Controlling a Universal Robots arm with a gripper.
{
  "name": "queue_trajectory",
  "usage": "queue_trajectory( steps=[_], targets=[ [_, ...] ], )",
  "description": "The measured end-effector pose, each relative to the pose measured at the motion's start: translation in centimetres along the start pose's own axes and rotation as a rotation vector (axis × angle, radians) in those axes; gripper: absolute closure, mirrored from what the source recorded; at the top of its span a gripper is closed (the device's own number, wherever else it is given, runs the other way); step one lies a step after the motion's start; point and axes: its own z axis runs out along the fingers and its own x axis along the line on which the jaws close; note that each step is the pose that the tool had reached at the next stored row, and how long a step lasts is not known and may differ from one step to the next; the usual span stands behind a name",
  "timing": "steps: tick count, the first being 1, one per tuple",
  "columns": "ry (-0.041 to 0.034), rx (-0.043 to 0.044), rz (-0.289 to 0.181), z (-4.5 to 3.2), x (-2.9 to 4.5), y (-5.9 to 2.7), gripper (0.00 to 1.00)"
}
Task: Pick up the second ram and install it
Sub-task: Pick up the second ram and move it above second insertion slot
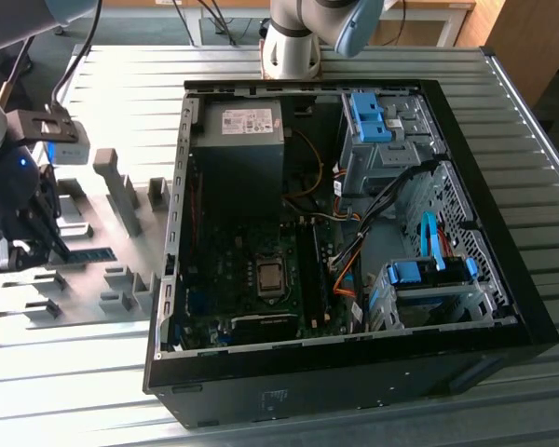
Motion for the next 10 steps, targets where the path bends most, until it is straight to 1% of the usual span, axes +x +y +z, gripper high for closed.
queue_trajectory(
  steps=[10],
  targets=[
    [0.0000, 0.0000, 0.000, -0.35, -0.01, 0.01, 0.86]
  ],
)
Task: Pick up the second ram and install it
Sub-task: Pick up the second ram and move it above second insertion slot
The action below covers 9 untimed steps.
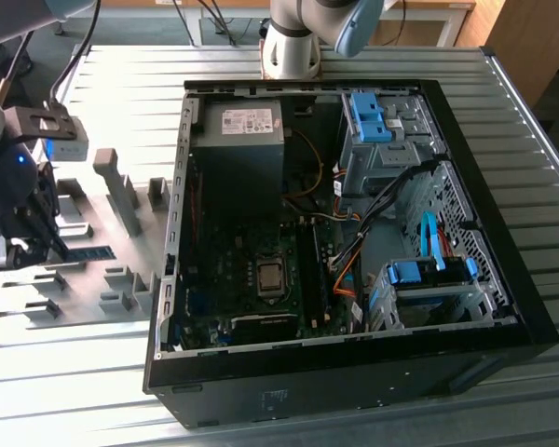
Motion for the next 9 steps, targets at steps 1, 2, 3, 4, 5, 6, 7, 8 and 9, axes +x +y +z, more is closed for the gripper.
queue_trajectory(
  steps=[1, 2, 3, 4, 5, 6, 7, 8, 9],
  targets=[
    [0.0000, 0.0000, 0.000, -0.03, 0.00, 0.00, 0.86],
    [0.0000, 0.0000, 0.000, -0.07, 0.00, 0.00, 0.86],
    [0.0000, -0.0001, 0.000, -0.13, 0.00, 0.00, 0.86],
    [0.0001, -0.0001, 0.000, -0.18, 0.00, 0.00, 0.86],
    [0.0000, -0.0001, 0.000, -0.24, 0.00, 0.00, 0.86],
    [0.0000, 0.0000, 0.000, -0.29, -0.01, 0.01, 0.86],
    [0.0000, 0.0000, 0.000, -0.35, -0.01, 0.01, 0.86],
    [0.0000, 0.0000, 0.000, -0.41, -0.01, 0.01, 0.86],
    [-0.0001, 0.0001, 0.000, -0.46, -0.01, 0.01, 0.86]
  ],
)
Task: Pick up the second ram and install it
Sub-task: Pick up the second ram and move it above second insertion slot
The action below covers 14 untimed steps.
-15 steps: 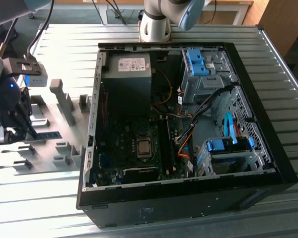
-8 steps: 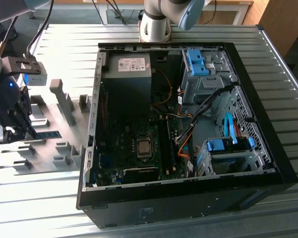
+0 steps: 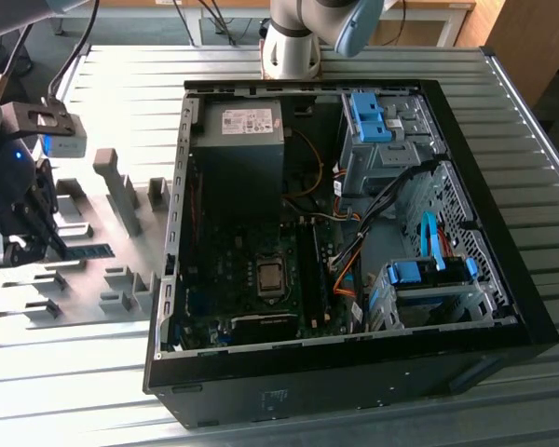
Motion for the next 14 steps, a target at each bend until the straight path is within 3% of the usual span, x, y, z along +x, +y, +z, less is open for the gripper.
queue_trajectory(
  steps=[14],
  targets=[
    [0.0006, -0.0001, 0.000, -0.66, -0.01, 0.01, 0.86]
  ],
)
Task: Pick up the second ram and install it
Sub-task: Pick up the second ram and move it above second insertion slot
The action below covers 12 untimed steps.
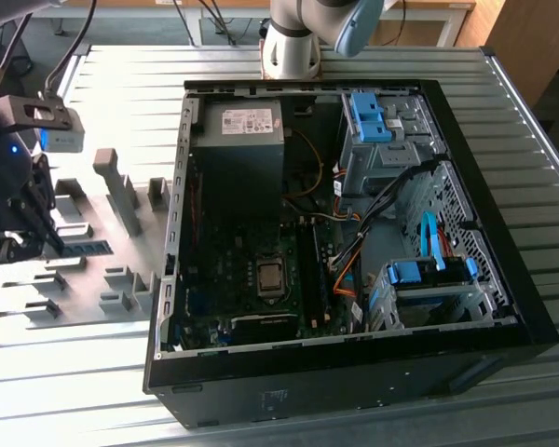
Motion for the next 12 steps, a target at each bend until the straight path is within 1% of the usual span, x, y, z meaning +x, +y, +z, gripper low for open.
queue_trajectory(
  steps=[5, 8, 12],
  targets=[
    [0.0006, 0.0000, 0.000, -0.23, -0.01, 0.00, 0.86],
    [0.0037, -0.0002, 0.000, -0.59, -0.04, 0.01, 0.86],
    [0.0046, 0.0000, 0.000, -1.04, -0.05, 0.02, 0.86]
  ],
)
